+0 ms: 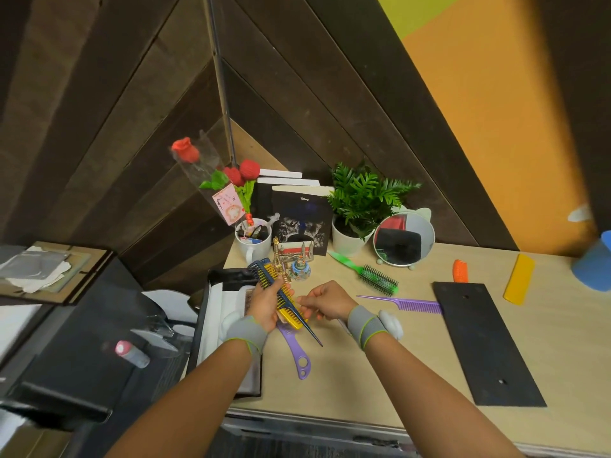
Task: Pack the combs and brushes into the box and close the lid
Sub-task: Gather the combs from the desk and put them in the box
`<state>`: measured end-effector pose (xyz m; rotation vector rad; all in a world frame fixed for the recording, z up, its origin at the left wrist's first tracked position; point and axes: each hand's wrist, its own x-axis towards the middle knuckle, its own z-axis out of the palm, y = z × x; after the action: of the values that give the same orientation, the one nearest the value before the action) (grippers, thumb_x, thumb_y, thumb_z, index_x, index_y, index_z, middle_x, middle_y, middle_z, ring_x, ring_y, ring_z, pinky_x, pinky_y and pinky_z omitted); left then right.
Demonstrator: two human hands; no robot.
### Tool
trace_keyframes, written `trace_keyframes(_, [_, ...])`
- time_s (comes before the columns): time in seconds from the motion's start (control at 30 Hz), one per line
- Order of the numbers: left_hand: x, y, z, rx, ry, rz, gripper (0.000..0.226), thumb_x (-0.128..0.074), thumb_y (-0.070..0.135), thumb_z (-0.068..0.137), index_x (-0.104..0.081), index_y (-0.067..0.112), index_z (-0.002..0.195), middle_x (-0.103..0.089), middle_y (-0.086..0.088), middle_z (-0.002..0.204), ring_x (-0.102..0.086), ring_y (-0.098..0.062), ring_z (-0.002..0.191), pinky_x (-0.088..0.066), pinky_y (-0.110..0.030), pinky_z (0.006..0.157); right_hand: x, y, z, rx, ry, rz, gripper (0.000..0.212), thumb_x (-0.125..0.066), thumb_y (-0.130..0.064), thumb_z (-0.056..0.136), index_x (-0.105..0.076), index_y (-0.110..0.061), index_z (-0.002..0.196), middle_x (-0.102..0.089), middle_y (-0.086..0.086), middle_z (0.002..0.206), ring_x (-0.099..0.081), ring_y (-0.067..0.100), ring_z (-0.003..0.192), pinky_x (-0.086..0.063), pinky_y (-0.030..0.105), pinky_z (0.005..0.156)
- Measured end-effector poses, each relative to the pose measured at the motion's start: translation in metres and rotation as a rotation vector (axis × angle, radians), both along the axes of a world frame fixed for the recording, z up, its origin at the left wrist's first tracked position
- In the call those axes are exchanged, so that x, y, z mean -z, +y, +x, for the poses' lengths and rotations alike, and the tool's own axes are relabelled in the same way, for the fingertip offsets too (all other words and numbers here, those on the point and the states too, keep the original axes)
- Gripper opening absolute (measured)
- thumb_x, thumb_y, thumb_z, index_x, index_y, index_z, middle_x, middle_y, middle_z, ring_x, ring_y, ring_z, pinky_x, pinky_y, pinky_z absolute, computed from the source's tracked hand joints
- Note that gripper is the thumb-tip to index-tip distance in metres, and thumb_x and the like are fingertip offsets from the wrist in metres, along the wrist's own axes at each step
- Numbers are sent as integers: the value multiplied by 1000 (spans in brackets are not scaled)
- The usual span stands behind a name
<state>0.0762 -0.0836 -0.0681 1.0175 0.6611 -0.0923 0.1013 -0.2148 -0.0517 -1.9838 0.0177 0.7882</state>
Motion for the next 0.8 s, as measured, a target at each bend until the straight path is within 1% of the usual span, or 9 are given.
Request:
trace_keyframes(0.1, [-1,7,-2,-6,-4,22,17,-43,11,97,-51,14,82,-51,-7,74,-52,-21,66,-44,-32,63,5,-1,-2,14,-25,-34,34,-66,-22,85,-57,-15,52,-55,-9,33,-37,-1,23,-27,9,29])
trace_keyframes(0.27, [-2,21,-7,-35,2,26,18,-45,12,97,-50,15,79,-52,-6,72,-53,-19,64,-48,-30,60,22,-1,-7,62,-13,-113,33,-66,-19,84,-52,-16,54,-56,0,55,-43,6,37,-32,10,31])
trace_keyframes(0.4, [0,31,-14,-46,12,6,11,-46,13,96,-49,13,86,-53,-7,75,-54,-19,67,-48,-32,63,42,7,-14,43,15,-213,29,-72,-21,77,-52,-19,56,-61,6,66,-53,18,57,-45,26,62])
trace_keyframes(0.5, [3,38,-20,-48,25,11,7,-48,14,95,-50,11,89,-55,-7,76,-60,-17,63,-53,-30,59,52,14,-19,-24,-8,-327,28,-75,-27,73,-51,-22,59,-65,10,88,-56,19,79,-47,28,76])
trace_keyframes(0.57, [4,43,-25,-42,30,21,8,-49,15,95,-51,10,89,-57,-7,76,-65,-12,53,-54,-26,55,56,18,-23,-68,-15,-380,23,-75,-31,72,-56,-18,70,-67,11,101,-60,22,90,-49,29,83])
trace_keyframes(0.6, [5,46,-27,-32,32,27,8,-50,15,95,-52,11,88,-58,-6,76,-65,-12,54,-54,-27,57,58,20,-24,-85,-20,-405,28,-74,-35,72,-60,-14,83,-66,12,108,-62,25,98,-49,30,85])
trace_keyframes(0.67, [6,50,-30,-12,29,49,10,-51,16,94,-55,10,86,-59,-6,78,-64,-13,61,-53,-30,64,63,23,-26,-91,-20,-450,56,-74,-42,71,-56,-7,111,-61,12,121,-58,28,111,-47,29,84])
trace_keyframes(0.73, [6,54,-33,-11,26,67,13,-52,14,93,-57,10,83,-60,-6,78,-63,-14,64,-53,-30,65,63,27,-28,-80,-33,-467,69,-74,-45,71,-48,-5,120,-56,13,126,-56,29,115,-45,29,82])
trace_keyframes(0.8, [5,57,-35,-8,26,61,14,-53,13,93,-58,11,80,-60,-7,78,-61,-17,68,-54,-30,65,65,31,-29,-70,-57,-473,72,-75,-45,70,-44,-4,122,-55,14,127,-57,31,115,-46,32,84])
